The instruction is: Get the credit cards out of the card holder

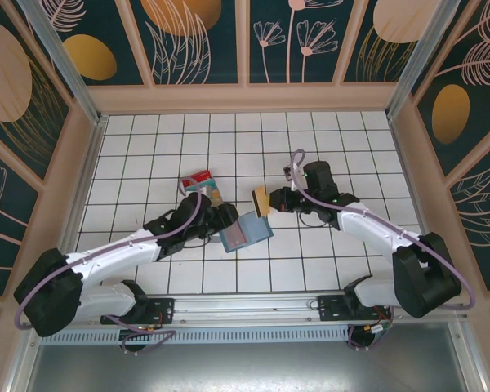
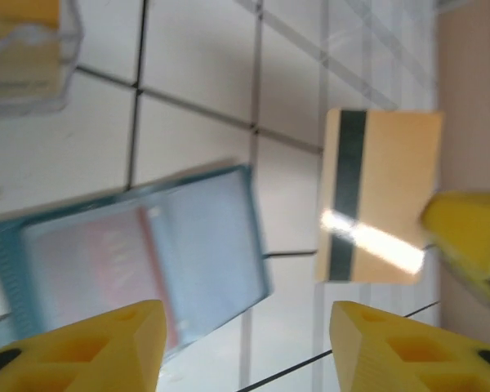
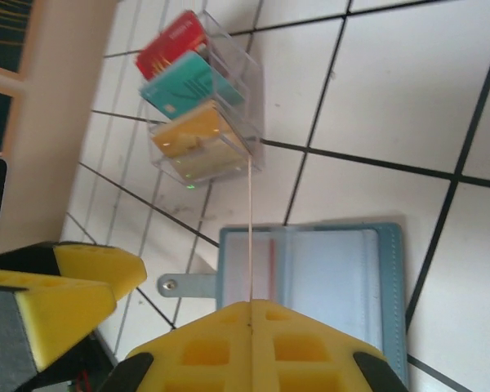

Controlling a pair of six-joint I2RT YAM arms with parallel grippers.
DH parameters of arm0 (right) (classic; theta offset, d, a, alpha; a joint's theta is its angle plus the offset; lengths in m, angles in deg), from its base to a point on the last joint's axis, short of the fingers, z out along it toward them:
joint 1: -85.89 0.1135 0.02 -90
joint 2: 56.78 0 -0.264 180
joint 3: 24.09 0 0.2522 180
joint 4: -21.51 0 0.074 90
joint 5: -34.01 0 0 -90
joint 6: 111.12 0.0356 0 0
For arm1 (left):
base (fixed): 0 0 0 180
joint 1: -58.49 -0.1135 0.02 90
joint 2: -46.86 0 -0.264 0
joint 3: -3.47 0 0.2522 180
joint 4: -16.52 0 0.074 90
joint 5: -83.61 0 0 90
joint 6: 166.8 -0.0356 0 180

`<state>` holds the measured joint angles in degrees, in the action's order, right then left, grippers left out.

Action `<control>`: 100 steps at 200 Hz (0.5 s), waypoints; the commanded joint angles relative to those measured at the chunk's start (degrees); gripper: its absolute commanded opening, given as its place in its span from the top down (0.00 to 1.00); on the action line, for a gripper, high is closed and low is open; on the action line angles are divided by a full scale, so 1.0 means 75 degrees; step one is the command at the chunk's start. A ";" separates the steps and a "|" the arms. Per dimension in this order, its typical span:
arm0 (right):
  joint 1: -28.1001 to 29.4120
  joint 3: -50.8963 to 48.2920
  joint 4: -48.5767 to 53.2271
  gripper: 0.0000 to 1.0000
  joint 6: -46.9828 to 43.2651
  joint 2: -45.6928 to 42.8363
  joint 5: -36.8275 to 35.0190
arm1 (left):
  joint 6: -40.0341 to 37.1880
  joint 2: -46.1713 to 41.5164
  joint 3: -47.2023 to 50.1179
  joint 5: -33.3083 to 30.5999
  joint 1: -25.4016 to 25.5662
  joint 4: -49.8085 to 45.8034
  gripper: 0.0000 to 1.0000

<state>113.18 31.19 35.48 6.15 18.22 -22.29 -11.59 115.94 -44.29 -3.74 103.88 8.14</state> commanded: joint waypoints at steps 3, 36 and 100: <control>-0.0200 0.0046 -0.1036 1.00 0.0724 -0.0317 0.1159 | 0.0857 -0.0307 0.0354 0.0315 -0.0352 0.1636 0.48; -0.0378 -0.0314 -0.2371 1.00 0.1766 -0.0414 0.1961 | 0.1172 -0.0411 0.0550 0.0751 -0.0613 0.2751 0.55; -0.0404 -0.0835 -0.4258 1.00 0.3103 -0.0242 0.2578 | 0.1482 0.0053 0.0567 0.1553 -0.0651 0.4120 0.63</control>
<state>110.55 25.81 11.45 25.25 16.26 -6.69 -2.25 115.55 -40.55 4.65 99.29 31.57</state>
